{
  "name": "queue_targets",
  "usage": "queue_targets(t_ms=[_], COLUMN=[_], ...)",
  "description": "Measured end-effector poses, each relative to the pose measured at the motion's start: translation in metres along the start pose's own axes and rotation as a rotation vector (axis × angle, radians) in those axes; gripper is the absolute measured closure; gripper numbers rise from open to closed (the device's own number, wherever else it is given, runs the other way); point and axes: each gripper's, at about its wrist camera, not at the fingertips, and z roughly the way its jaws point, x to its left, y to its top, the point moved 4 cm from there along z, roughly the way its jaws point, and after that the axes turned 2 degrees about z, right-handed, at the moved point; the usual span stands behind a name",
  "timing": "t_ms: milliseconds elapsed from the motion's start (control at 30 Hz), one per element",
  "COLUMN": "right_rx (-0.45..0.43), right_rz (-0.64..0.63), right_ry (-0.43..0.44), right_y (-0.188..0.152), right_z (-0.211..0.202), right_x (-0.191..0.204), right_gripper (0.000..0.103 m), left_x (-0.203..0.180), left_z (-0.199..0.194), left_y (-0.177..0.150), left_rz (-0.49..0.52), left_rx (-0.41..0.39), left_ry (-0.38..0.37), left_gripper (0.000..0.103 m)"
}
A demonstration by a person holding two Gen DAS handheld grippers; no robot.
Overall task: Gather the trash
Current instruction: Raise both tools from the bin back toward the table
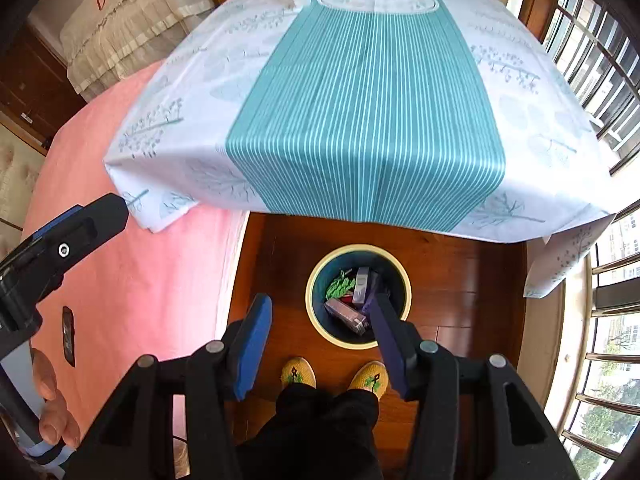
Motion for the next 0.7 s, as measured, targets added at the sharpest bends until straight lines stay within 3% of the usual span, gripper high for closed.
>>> queue_targets(t_ms=[200,467,700], right_rx=[-0.144,-0.315,-0.411], right_rz=[0.019,0.015,0.03], right_ry=[-0.008,-0.039,-0.04], right_y=[0.038,0.084,0.128], right_z=[-0.067,-0.121,-0.147], right_x=[0.009,0.021,0.02], right_gripper=[0.051,0.051,0.051], left_x=[-0.015,-0.02,-0.017], left_z=[-0.055,-0.106,-0.105], left_y=[0.044,0.1,0.137], left_rz=[0.063,0.144,0.135], left_rx=[-0.093,-0.22,-0.208], left_ry=[-0.018,0.004,-0.025], left_gripper=[0.008,0.008,0.008])
